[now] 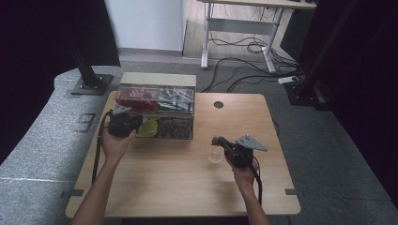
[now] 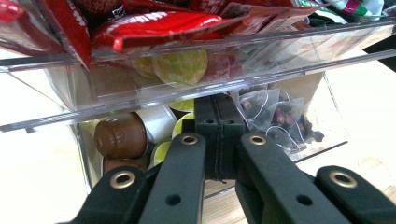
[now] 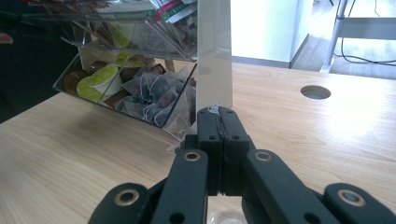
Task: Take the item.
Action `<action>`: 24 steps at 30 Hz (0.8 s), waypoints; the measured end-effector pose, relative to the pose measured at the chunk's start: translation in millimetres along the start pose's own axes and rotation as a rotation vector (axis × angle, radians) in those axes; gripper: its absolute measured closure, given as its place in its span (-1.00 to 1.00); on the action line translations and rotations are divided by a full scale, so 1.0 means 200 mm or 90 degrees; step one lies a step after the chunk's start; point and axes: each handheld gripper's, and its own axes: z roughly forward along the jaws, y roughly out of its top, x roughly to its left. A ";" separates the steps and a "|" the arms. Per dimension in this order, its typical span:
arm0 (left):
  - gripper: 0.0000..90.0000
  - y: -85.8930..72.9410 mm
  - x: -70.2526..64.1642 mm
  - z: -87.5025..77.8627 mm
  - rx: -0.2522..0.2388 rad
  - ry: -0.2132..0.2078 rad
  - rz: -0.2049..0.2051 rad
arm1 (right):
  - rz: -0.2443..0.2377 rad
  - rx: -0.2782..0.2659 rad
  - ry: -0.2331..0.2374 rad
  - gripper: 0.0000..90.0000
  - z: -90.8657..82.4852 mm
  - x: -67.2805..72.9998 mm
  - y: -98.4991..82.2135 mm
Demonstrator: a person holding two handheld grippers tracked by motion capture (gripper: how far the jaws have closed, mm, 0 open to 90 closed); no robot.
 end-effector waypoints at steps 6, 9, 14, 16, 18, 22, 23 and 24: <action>1.00 0.00 0.00 -0.01 0.000 0.000 0.000 | -0.007 0.011 -0.006 0.96 0.01 0.00 -0.02; 1.00 0.00 0.00 -0.01 0.000 0.001 0.000 | -0.006 0.012 -0.007 0.95 0.02 -0.01 -0.02; 1.00 -0.01 0.00 -0.01 0.001 0.000 0.000 | -0.009 0.023 -0.013 0.88 0.03 -0.02 -0.04; 1.00 -0.01 0.00 0.00 0.001 0.000 0.000 | -0.010 0.024 -0.013 0.82 0.03 -0.02 -0.05; 1.00 -0.01 0.00 0.00 0.000 -0.001 0.000 | -0.013 0.025 -0.012 0.78 0.03 -0.02 -0.05; 1.00 -0.01 -0.01 0.00 0.001 -0.001 0.002 | -0.016 0.022 -0.011 0.70 0.03 -0.02 -0.05; 1.00 -0.01 -0.01 0.00 0.001 -0.001 0.002 | -0.015 0.023 -0.010 0.69 0.03 -0.02 -0.05; 1.00 -0.01 -0.01 0.00 0.001 -0.001 0.002 | -0.016 0.023 -0.010 0.67 0.03 -0.02 -0.05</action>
